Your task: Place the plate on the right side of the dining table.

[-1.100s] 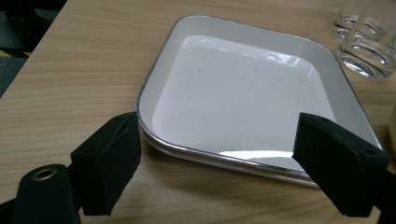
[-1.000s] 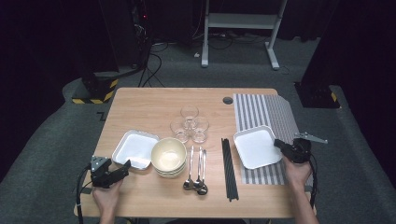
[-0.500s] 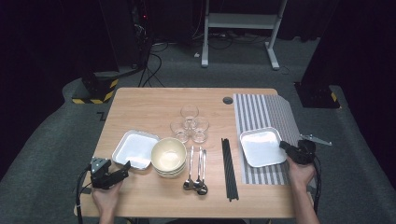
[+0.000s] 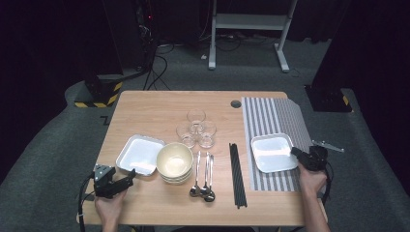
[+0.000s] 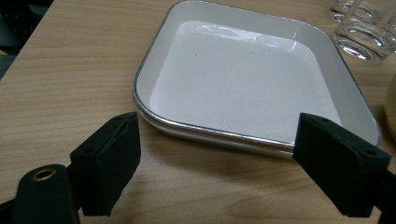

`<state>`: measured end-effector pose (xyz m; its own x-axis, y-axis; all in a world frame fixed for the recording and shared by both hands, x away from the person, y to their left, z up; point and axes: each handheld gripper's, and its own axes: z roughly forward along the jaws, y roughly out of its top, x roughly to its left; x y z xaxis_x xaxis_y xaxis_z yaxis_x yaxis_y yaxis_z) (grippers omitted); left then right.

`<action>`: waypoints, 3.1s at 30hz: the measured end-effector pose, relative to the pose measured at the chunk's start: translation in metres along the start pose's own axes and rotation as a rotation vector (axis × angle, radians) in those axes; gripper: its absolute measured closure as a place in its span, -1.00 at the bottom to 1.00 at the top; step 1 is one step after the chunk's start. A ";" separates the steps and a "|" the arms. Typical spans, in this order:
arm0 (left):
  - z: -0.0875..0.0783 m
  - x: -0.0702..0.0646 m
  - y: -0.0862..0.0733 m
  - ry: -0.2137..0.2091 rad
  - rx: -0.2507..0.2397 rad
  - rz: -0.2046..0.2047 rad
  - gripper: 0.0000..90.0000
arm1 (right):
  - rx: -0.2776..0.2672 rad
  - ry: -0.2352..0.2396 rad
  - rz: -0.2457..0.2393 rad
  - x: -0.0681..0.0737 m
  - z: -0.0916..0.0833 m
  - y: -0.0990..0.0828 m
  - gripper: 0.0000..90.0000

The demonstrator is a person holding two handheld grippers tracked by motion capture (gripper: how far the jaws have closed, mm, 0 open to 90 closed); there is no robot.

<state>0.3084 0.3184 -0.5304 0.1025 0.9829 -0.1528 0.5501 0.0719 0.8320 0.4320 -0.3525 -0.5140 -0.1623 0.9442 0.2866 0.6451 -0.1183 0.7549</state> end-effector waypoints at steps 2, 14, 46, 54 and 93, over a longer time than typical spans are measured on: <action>-0.001 0.000 -0.001 -0.002 0.003 -0.001 -0.66 | -0.002 -0.007 0.002 0.000 0.000 0.001 0.96; 0.000 0.000 0.000 0.007 0.021 0.002 -0.66 | 0.006 -0.048 0.003 -0.001 0.004 0.001 0.96; 0.003 -0.002 0.000 0.045 0.087 0.030 -0.66 | 0.053 -0.178 -0.102 0.006 0.012 -0.001 0.85; 0.003 -0.004 -0.001 0.045 0.092 0.036 -0.66 | 0.056 -0.207 -0.119 0.009 0.011 -0.002 0.85; 0.001 -0.007 -0.002 0.067 0.090 0.044 -0.67 | -0.050 -0.172 -0.205 0.028 -0.020 -0.008 0.43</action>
<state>0.3077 0.3114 -0.5317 0.0744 0.9941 -0.0791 0.6191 0.0162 0.7851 0.4079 -0.3317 -0.5004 -0.1535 0.9879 0.0240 0.5734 0.0693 0.8164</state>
